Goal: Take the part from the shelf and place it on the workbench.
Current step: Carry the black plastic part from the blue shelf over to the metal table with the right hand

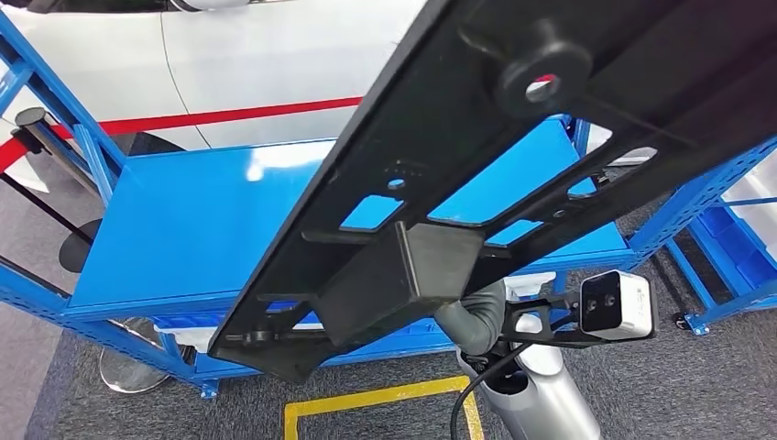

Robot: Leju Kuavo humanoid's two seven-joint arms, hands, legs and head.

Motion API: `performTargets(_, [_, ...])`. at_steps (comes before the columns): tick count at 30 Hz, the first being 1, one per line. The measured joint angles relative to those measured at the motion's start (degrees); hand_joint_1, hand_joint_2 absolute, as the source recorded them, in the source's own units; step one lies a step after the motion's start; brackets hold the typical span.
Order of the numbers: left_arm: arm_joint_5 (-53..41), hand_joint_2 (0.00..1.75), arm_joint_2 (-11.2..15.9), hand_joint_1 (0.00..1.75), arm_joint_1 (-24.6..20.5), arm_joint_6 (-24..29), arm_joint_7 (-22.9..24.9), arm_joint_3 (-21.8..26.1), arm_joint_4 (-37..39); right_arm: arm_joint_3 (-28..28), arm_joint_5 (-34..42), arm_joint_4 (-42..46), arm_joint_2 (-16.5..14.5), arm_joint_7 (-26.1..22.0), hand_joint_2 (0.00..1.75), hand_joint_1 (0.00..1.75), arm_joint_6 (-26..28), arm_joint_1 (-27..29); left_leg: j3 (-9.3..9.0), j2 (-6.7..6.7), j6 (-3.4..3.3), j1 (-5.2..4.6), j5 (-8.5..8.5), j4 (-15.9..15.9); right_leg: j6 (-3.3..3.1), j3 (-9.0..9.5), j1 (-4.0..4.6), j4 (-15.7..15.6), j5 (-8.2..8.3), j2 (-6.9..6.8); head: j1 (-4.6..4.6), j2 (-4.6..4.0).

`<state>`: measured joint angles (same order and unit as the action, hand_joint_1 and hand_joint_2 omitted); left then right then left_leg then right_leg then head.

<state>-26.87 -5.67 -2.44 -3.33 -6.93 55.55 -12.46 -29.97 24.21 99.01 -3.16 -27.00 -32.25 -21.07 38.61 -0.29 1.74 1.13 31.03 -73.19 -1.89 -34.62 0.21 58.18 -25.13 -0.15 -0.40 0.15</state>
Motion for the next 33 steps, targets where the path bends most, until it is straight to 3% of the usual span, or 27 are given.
performTargets(1, [-0.5,0.0,0.1,0.0,0.0,-0.1,0.0,0.0,0.0,0.0,0.0,0.1,0.2,-0.2,1.75,1.75,0.3,0.0,-2.84,-0.01,-0.39,-0.15,-1.4,3.6,0.05,-0.58,0.1,0.3,0.3,0.01,-0.01,0.0])
performTargets(3, [-1.4,0.0,0.4,0.0,-0.2,-0.7,0.5,-0.2,0.0,0.0,0.0,0.5,0.7,-0.5,1.75,1.75,1.0,0.3,-8.41,-0.02,-1.24,-0.57,-1.92,11.6,0.45,-1.4,0.26,0.8,0.83,0.02,0.02,0.0])
performTargets(5, [-1.8,0.0,0.6,0.0,-0.3,-1.4,1.4,-0.4,0.0,0.0,-0.3,1.2,1.4,-0.7,1.75,1.75,1.6,0.7,-10.51,-0.05,-1.8,-1.02,-1.25,15.4,1.13,-1.65,0.16,0.9,1.46,-0.07,0.03,0.0])
performTargets(7, [-2.0,0.0,0.6,0.0,-0.2,-1.7,2.3,-0.5,0.0,0.2,-0.9,1.6,2.3,-1.0,1.75,1.75,2.1,1.4,-10.12,0.06,-2.31,-0.94,-2.13,16.0,1.83,-1.76,0.05,0.7,1.96,-0.01,0.01,0.0])
performTargets(8, [-1.9,0.0,0.6,0.0,-0.2,-1.6,2.5,-0.5,0.0,0.3,-1.5,1.8,2.8,-1.3,1.75,1.75,2.2,1.7,-9.8,0.2,-2.69,-0.77,-2.75,16.3,2.16,-2.09,0.03,1.2,1.21,0.08,0.06,0.0])
performTargets(10, [-1.8,0.0,0.8,0.0,-0.1,-1.3,2.6,-0.5,0.0,0.8,-3.5,2.1,3.8,-2.7,1.75,1.75,2.1,2.9,-8.81,0.5,-3.35,-0.47,-4.1,16.8,2.84,-3.63,-0.25,5.2,-3.07,0.25,0.2,-0.01])
performTargets(12, [-1.6,0.0,1.0,0.0,0.1,-1.1,2.4,-0.5,0.0,1.2,-5.8,2.1,4.8,-4.6,1.75,1.75,1.6,4.6,-7.37,0.55,-3.59,-0.49,-5.15,16.7,3.51,-5.66,-0.68,12.4,-7.93,0.25,0.32,-0.01])
performTargets(13, [-1.6,0.0,1.1,0.0,0.3,-1.1,2.2,-0.5,0.0,1.3,-6.7,2.0,5.2,-5.6,1.75,1.75,1.4,5.5,-6.63,0.56,-3.53,-0.49,-5.59,16.5,3.8,-6.06,-0.9,15.0,-8.76,0.23,0.33,0.0])
performTargets(14, [-1.5,0.0,1.2,0.0,0.5,-1.0,2.0,-0.5,0.0,1.5,-7.6,1.9,5.5,-6.5,1.75,1.75,1.4,6.3,-5.89,0.59,-3.42,-0.48,-5.98,16.3,4.04,-5.63,-1.12,16.0,-8.39,0.21,0.32,0.0])
performTargets(15, [-1.5,0.0,1.4,0.0,0.7,-1.0,1.7,-0.4,0.0,1.6,-8.4,1.8,5.8,-7.4,1.75,1.75,1.3,6.9,-5.2,0.61,-3.26,-0.46,-6.33,16.1,4.21,-4.1,-1.33,14.7,-7.04,0.18,0.32,-0.01])
performTargets(16, [-1.6,0.0,1.5,0.0,0.8,-0.9,1.5,-0.4,0.0,1.7,-9.1,1.6,6.0,-8.4,1.75,1.75,1.3,7.5,-4.57,0.62,-3.05,-0.43,-6.62,15.8,4.3,-1.57,-1.52,11.6,-5.44,0.16,0.33,-0.01])
performTargets(18, [-1.9,0.0,2.1,0.0,1.1,-0.6,1.4,-0.4,0.0,1.9,-10.3,1.5,6.4,-9.8,1.75,1.75,1.4,8.2,-3.59,0.58,-2.47,-0.47,-7.12,15.2,4.0,3.82,-1.55,3.7,-4.31,0.2,0.27,-0.01])
performTargets(19, [-2.0,0.0,2.5,0.0,1.2,-0.4,1.3,-0.4,0.0,2.0,-10.7,1.4,6.6,-10.2,1.75,1.75,1.4,8.4,-3.34,0.55,-2.11,-0.49,-7.39,15.0,3.66,5.36,-1.4,1.1,-4.44,0.26,0.28,-0.01])
performTargets(22, [-2.1,0.0,3.7,0.0,1.3,0.4,1.1,-0.1,0.0,2.3,-11.2,1.5,7.2,-11.1,1.75,1.75,1.6,9.2,-3.05,0.49,-0.86,-0.41,-8.29,15.1,2.29,5.49,-1.08,-0.4,-4.1,0.25,0.43,0.0])
performTargets(23, [-2.0,0.0,4.1,0.0,1.4,0.7,0.9,0.1,0.0,2.4,-11.3,1.5,7.3,-11.2,1.75,1.75,1.6,9.4,-2.71,0.46,-0.54,-0.35,-7.65,14.6,1.72,5.12,-1.13,-0.5,-3.61,0.14,0.45,0.0])
performTargets(25, [-1.9,0.0,4.9,0.0,1.5,1.2,0.7,0.5,0.0,2.5,-11.4,1.7,7.5,-11.4,1.75,1.75,1.7,9.8,-1.28,0.4,-0.17,-0.19,-3.46,10.9,0.7,4.04,-1.26,-0.8,-2.4,-0.05,0.34,-0.01])
performTargets(27, [-1.9,0.0,5.6,0.0,1.4,1.5,0.6,0.8,0.0,2.6,-11.5,1.9,7.7,-11.4,1.75,1.75,1.7,10.3,0.7,0.39,0.1,-0.12,1.86,3.6,0.3,2.52,-1.0,-0.7,-1.27,-0.1,0.23,-0.01])
performTargets(28, [-1.9,0.0,5.9,0.0,1.4,1.6,0.5,0.9,0.0,2.7,-11.4,2.1,7.8,-11.4,1.75,1.75,1.7,10.6,1.18,0.4,0.19,-0.12,3.06,0.5,0.27,1.7,-0.87,-0.6,-0.72,-0.11,0.23,-0.01])
performTargets(29, [-1.9,0.0,6.2,0.0,1.4,1.6,0.4,1.1,0.0,2.9,-11.3,2.3,7.9,-11.4,1.75,1.75,1.7,10.8,0.88,0.4,0.21,-0.12,2.89,-1.0,0.29,0.84,-0.77,-0.4,-0.21,-0.13,0.22,0.0])
performTargets(30, [-1.9,0.0,6.5,0.0,1.3,1.6,0.4,1.3,-0.1,3.1,-11.2,2.5,8.0,-11.3,1.75,1.75,1.7,10.9,-0.37,0.4,0.15,-0.12,1.63,-0.6,0.36,0.0,-0.71,-0.1,0.25,-0.12,0.22,-0.01])
performTargets(32, [-1.9,0.0,7.0,0.0,1.2,1.6,0.1,1.5,-0.1,3.5,-10.7,3.1,8.2,-11.0,1.75,1.75,1.7,11.1,-5.48,0.38,-0.18,-0.14,-0.99,5.8,0.61,-1.49,-0.66,0.6,0.98,-0.11,0.22,-0.01])
performTargets(33, [-2.0,0.0,7.3,0.0,1.0,1.6,-0.1,1.6,-0.1,3.7,-10.4,3.4,8.3,-10.9,1.75,1.75,1.7,11.1,-8.29,0.33,-0.42,-0.26,-1.18,10.0,0.85,-2.04,-0.6,0.9,1.31,-0.1,0.23,-0.01])
